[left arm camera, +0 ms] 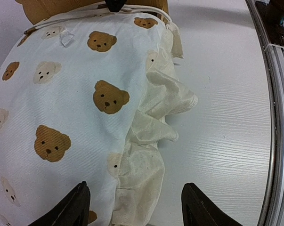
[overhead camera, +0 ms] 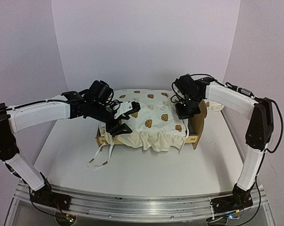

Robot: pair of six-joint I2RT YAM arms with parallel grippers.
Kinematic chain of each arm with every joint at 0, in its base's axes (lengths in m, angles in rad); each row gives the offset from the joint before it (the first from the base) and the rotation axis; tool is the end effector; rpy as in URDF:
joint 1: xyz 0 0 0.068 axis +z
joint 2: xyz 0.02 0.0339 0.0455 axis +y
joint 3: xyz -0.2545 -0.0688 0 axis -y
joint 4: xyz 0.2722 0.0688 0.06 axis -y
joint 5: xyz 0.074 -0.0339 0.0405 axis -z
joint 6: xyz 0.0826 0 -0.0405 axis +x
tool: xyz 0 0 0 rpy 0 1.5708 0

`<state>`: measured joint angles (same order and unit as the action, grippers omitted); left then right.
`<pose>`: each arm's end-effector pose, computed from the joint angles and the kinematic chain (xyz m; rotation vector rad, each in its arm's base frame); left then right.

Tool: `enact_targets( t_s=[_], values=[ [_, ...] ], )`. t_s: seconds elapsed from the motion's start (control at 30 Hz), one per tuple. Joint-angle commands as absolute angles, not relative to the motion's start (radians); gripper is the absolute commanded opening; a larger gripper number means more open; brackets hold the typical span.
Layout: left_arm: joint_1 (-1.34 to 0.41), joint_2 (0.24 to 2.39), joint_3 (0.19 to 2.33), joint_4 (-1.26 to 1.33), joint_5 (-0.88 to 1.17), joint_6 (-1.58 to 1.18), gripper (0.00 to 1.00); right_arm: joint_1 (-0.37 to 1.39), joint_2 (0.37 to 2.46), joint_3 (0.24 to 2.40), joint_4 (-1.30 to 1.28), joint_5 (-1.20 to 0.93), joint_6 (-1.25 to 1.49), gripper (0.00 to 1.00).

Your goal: Set up the pet bed

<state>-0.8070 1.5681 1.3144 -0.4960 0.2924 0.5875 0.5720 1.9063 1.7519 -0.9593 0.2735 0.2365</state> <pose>0.2663 -0.3125 0.2534 1.6028 1.6821 -0.4499 0.3902 0.2247 0.2335 -0.3542 2.5928 -0.0916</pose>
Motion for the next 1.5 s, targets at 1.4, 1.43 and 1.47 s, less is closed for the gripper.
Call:
enact_targets(
  t_s=[1.4,1.43,1.47],
  values=[
    [-0.987,1.711,1.248,-0.362,0.414,0.396,0.6,0.825,1.275,0.817,-0.505,0.082,0.866,0.4],
    [-0.997,1.736,1.241,-0.334,0.426,0.407,0.62,0.829,1.288,0.811,-0.454,0.07,0.844,0.41],
    [-1.006,1.761,1.229,-0.305,0.435,0.419,0.62,0.833,1.302,0.81,-0.42,0.055,0.813,0.42]
  ],
)
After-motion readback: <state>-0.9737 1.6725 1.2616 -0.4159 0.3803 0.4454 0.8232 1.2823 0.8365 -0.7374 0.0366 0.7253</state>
